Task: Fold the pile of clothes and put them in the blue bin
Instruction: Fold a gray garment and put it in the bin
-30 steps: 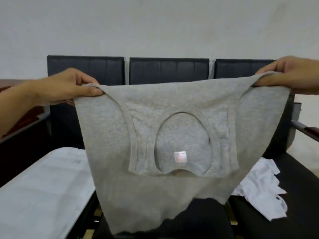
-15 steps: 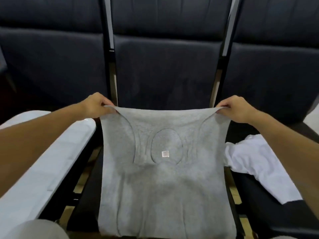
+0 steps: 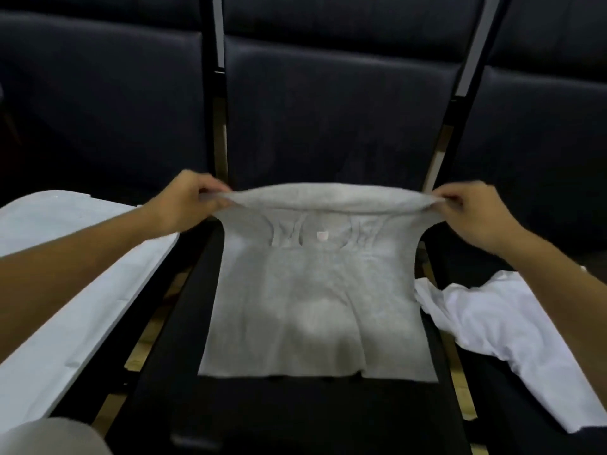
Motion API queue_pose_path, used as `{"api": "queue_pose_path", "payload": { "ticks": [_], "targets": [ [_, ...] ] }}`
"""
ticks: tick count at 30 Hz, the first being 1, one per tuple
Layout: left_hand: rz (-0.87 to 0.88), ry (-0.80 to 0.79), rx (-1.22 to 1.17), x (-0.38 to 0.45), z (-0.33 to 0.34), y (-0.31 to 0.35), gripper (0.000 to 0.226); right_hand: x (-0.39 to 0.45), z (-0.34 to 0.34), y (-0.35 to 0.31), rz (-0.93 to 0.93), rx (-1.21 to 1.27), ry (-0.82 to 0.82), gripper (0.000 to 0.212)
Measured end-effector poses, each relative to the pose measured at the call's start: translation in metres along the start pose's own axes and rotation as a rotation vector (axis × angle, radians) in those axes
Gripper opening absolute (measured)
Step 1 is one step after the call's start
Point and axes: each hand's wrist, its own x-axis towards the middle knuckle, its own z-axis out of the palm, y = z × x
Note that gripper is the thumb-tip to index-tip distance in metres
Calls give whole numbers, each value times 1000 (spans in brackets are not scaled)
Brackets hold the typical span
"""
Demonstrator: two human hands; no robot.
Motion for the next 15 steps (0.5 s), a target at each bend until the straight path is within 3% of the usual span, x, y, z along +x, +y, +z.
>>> {"api": "queue_pose_path", "payload": {
  "ticks": [1,3,4,6,7,9,12,15],
  "targets": [
    [46,-37,22,-21,4,-4,24,-23,3,-3,-52,-2,-9,16],
    [118,-171,132,-69,16,-16,4,-75,12,3,-134,-59,-75,18],
    [140,-296,273,-93,23,-22,15,-101,21,10,-157,-145,-141,21],
    [115,-617,619,-135,43,-33,67,-143,36,21,-121,-296,-346,39],
    [55,-699,674,-149,53,-39,88,-159,41,21,-47,-276,-433,50],
    [6,-691,637,-164,72,-49,89,-177,55,7,59,-71,-485,61],
    [109,-497,692,-165,85,-56,44,-184,87,-43,52,120,-497,51],
    [252,-394,834,-158,88,-40,38,-192,126,-98,-33,148,-453,48]
  ]
}}
